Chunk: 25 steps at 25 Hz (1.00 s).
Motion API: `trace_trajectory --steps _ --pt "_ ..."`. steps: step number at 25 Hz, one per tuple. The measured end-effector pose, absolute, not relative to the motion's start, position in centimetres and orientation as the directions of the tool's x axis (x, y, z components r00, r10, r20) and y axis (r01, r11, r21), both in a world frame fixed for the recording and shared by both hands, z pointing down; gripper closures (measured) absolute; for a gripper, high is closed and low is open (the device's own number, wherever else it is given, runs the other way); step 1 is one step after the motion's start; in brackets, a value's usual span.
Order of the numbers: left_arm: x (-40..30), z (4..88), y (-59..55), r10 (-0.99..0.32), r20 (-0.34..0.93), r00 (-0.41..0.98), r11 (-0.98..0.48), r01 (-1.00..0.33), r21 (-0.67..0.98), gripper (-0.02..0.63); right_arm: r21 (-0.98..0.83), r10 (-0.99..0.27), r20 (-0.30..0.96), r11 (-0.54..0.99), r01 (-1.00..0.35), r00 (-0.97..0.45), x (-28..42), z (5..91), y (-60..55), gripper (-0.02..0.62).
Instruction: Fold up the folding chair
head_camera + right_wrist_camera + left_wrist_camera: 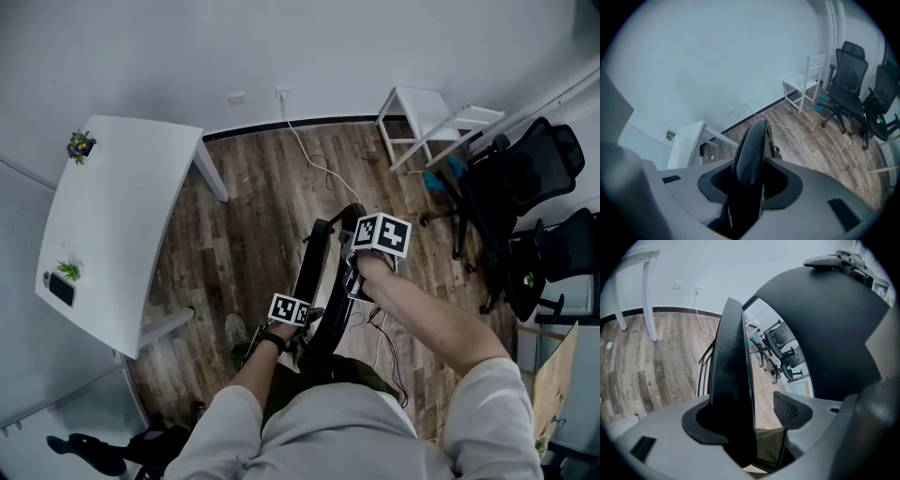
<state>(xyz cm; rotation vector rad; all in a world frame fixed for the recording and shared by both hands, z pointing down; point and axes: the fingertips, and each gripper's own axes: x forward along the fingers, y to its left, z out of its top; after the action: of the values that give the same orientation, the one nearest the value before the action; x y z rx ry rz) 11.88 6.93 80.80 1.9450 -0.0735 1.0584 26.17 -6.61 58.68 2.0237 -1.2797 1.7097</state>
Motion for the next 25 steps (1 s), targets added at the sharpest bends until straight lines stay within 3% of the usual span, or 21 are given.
trace_trajectory --steps 13,19,25 --pt "11.8 81.4 8.2 0.391 0.709 0.587 -0.626 -0.396 0.672 0.428 -0.413 -0.511 0.857 -0.616 -0.671 -0.059 24.6 58.3 -8.2 0.442" --pt "9.9 82.3 8.5 0.407 0.778 0.479 -0.680 -0.410 0.608 0.448 -0.434 -0.520 0.850 -0.605 -0.668 -0.081 24.4 58.4 -8.4 0.428" --pt "9.4 82.4 8.1 0.409 0.781 0.473 -0.676 -0.417 0.607 0.460 -0.468 -0.533 0.836 -0.566 -0.679 -0.131 23.8 58.3 -9.0 0.390"
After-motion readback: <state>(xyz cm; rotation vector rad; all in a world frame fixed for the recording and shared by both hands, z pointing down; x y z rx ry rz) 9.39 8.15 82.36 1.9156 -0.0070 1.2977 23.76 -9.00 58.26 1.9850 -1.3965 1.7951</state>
